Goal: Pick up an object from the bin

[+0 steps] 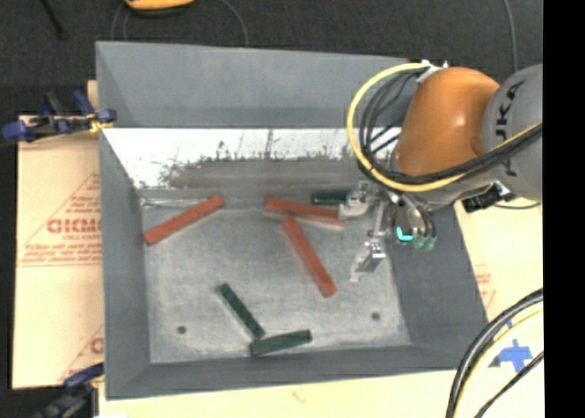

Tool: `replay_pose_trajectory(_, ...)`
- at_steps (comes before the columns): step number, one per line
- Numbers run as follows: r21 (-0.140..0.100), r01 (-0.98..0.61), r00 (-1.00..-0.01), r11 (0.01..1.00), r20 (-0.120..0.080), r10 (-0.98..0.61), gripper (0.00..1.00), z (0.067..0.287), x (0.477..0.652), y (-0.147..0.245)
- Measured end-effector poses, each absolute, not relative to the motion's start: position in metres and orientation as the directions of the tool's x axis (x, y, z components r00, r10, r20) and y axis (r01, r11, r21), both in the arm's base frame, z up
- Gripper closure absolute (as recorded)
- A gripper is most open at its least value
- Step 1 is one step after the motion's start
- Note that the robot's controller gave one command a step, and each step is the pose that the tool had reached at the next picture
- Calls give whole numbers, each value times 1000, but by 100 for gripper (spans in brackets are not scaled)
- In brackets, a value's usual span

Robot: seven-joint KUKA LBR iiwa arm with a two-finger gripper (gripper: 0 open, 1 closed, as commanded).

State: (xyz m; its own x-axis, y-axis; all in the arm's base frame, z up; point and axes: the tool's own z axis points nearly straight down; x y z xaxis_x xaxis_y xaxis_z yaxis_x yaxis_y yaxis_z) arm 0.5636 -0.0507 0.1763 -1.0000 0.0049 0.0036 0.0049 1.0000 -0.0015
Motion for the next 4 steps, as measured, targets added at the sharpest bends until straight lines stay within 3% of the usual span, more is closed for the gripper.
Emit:
replay_pose_trajectory(1,-2,4,-1000,1000,-4,4,0,180,565,-51)
replay_pose_trajectory(2,-3,4,-1000,1000,-11,4,0,134,561,-47)
replay_pose_trajectory(3,0,43,-999,999,4,43,100,79,580,-25)
replay_pose_trajectory(4,0,42,-999,999,5,42,100,79,580,-25)
